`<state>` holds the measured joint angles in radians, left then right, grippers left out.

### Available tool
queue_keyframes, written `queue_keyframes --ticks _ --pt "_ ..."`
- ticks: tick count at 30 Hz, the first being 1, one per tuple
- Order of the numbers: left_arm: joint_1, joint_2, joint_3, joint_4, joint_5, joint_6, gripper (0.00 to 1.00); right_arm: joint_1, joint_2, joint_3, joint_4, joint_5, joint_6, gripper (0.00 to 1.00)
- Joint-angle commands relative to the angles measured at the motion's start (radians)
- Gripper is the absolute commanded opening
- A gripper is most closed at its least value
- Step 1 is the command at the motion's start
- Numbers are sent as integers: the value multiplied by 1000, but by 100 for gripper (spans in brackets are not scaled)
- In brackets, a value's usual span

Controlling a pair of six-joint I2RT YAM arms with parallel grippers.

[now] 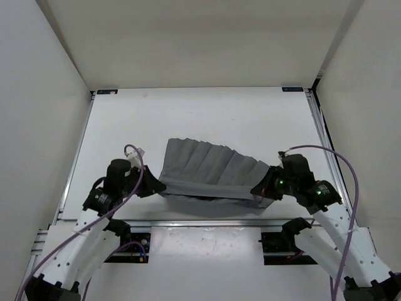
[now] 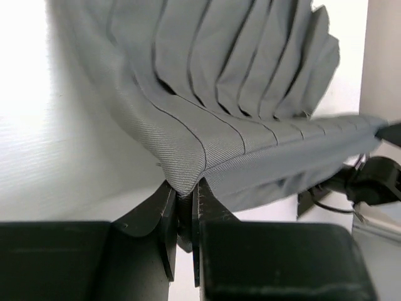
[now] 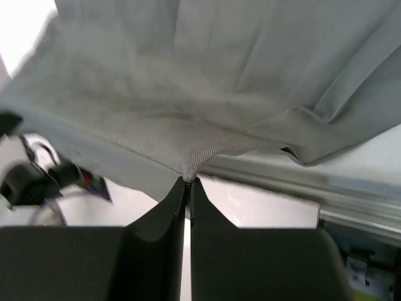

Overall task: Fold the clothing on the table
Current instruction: Fold the skirt

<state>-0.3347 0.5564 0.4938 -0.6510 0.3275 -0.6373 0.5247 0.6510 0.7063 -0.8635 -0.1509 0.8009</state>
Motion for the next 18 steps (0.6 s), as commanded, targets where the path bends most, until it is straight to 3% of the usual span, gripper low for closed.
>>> queue_keyframes --ticks 1,3,6,11,18 --pt "24 92 112 -12 -162 83 0 -178 13 22 -95 27 -142 0" --pt "-41 167 175 17 -226 79 0 -329 39 33 -78 -35 -210 0" --pt "-116 243 258 22 -307 76 0 -429 85 54 -66 -85 -284 0" --pt "-155 215 255 -1 -364 60 0 -315 197 146 -13 95 -270 1" --pt "-98 68 166 -68 -280 2 0 -319 409 292 103 123 -324 0"
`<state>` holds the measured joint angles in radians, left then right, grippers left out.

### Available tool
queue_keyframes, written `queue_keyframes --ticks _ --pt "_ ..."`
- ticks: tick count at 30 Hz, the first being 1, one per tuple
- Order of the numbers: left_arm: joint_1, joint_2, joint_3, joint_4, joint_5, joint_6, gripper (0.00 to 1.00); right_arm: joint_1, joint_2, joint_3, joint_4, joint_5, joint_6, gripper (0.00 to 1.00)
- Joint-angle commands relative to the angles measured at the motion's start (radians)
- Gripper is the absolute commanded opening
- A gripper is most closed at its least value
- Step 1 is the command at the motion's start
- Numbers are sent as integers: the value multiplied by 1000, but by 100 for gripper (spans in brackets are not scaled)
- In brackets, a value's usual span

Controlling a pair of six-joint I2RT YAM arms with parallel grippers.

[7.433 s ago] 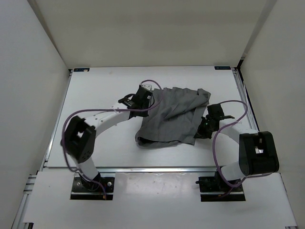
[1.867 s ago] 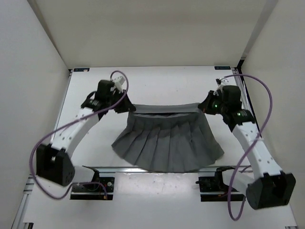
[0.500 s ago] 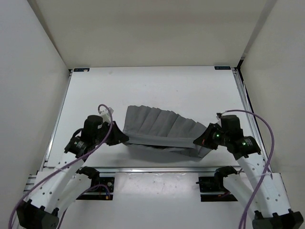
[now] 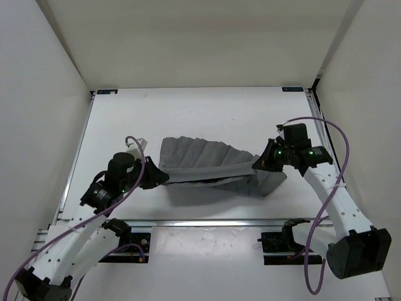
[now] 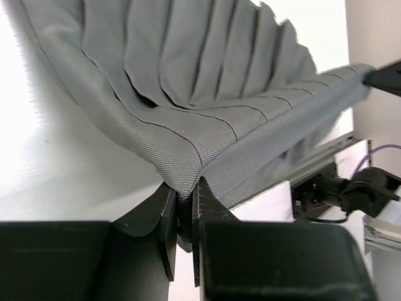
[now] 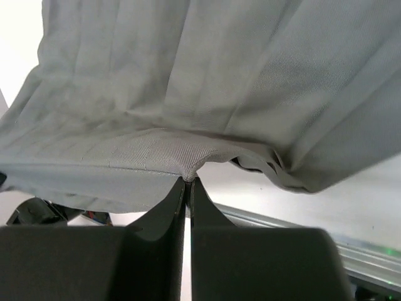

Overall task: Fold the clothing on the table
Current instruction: Fold the skirt

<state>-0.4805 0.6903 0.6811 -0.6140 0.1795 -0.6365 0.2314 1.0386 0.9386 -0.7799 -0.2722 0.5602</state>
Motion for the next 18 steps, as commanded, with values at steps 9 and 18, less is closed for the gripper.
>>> queue_keyframes --ticks 9,18 --pt "36 -89 -54 -124 -112 -22 0 -8 -121 -27 -111 211 -36 0" --pt "-33 167 27 -6 -248 61 0 22 -285 -233 -196 117 72 0"
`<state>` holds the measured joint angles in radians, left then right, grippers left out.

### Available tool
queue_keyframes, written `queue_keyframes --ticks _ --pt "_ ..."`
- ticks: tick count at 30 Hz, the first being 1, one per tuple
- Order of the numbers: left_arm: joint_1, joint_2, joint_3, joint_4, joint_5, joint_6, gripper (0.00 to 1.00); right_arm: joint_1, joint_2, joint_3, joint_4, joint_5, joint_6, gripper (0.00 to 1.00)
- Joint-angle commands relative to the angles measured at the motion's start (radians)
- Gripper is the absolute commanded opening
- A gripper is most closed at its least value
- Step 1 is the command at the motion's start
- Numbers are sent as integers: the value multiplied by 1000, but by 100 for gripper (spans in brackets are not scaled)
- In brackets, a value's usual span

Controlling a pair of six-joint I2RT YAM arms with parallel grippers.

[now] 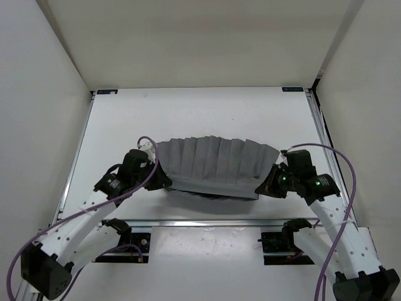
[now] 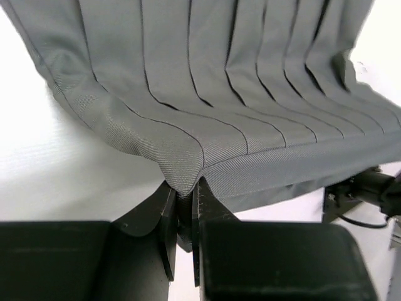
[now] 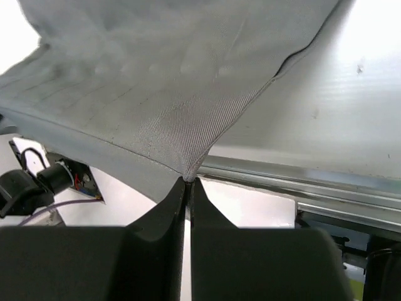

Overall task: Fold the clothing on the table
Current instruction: Fold the skirt

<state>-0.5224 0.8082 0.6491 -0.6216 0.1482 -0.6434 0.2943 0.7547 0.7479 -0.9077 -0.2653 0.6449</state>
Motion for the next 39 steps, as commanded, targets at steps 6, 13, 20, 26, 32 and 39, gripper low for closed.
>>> queue_keyframes --ticks 6,13,20,26,32,39 --pt "19 195 204 22 -291 129 0 -208 118 25 0 75 -138 0" --pt "-22 373 313 71 -357 162 0 -256 303 159 111 98 -188 0" --pt "-2 541 403 105 -432 192 0 -253 472 243 210 107 -188 0" --pt "21 704 483 161 -453 209 0 -271 604 315 292 111 -188 0" --pt "68 847 592 229 -504 200 0 -293 745 431 426 153 -197 1" --pt "104 1052 823 244 -565 177 42 -340 877 505 663 150 -189 52"
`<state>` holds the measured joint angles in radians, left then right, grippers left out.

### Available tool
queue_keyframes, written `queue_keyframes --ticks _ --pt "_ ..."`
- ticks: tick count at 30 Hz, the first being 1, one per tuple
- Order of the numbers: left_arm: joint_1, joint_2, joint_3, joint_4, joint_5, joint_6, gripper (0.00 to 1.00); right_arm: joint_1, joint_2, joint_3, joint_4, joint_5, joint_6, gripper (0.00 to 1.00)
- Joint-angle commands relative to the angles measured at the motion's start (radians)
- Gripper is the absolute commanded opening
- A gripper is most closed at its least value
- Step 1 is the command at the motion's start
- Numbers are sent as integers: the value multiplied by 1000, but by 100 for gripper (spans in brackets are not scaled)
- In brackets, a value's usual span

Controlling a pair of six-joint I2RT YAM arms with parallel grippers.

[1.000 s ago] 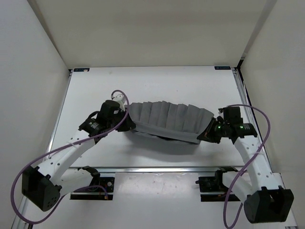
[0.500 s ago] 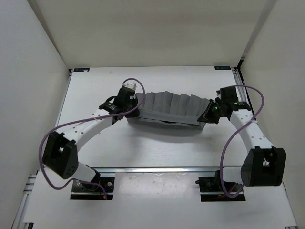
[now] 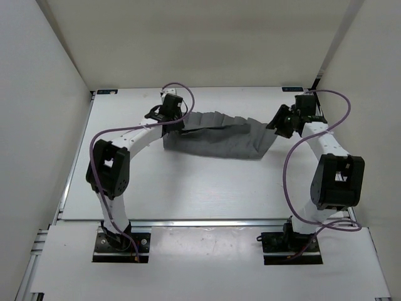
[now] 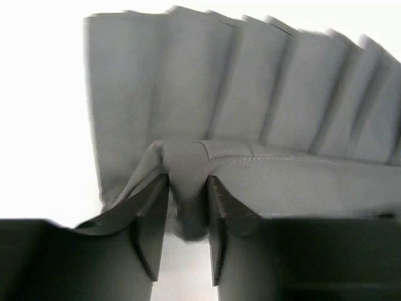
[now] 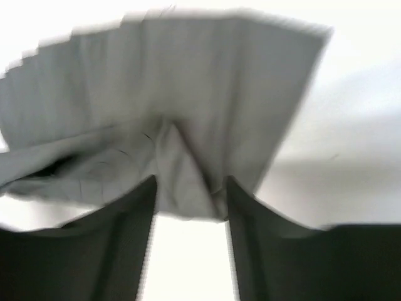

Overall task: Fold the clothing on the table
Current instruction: Fold the skirt

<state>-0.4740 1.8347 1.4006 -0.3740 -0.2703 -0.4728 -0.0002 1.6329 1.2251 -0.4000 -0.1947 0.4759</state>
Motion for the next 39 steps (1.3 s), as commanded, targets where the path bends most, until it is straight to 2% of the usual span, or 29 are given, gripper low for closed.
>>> queue_keyframes --ticks 1,2,5,7,8,10,12,13,16,17,18,20,24,29,32,35,39 --pt "46 35 102 -6 -147 -6 45 -49 -7 11 223 78 -10 57" --pt "46 40 110 4 -156 -9 50 -49 -22 -15 280 60 -5 66" --pt "37 11 121 35 -179 6 58 -46 -62 -22 320 34 -19 67" --pt "14 -52 80 87 -208 25 62 -9 -88 -27 290 41 -51 65" --pt "11 -67 55 102 -210 29 62 -7 -103 -26 270 58 -84 63" --pt "8 -118 34 113 -182 42 61 87 -136 -44 254 90 -132 59" --pt "-1 -146 5 112 -169 57 57 150 -146 -79 224 145 -180 53" --pt "-12 -166 -24 121 -178 62 53 182 -150 -87 222 153 -181 46" --pt "-14 -202 -123 139 -136 66 29 244 -119 -101 214 167 -194 33" --pt "-18 -204 -165 145 -132 60 14 250 -104 -101 208 161 -200 30" --pt "-20 -206 -175 155 -130 63 5 256 -66 -79 204 153 -185 22" --pt "-15 -192 -244 182 -136 69 0 256 13 -43 185 132 -183 1" --pt "-6 -108 -235 190 -147 77 0 230 163 124 74 123 -149 0" --pt "0 36 -95 97 -135 106 0 213 350 290 -48 63 -112 0" --pt "-17 81 -77 55 -145 119 0 233 380 281 -105 77 -111 0" --pt "-21 89 -120 37 -115 120 0 238 363 213 -161 71 -97 1" --pt "-23 29 -248 49 -76 108 0 249 300 65 -177 26 -82 0"
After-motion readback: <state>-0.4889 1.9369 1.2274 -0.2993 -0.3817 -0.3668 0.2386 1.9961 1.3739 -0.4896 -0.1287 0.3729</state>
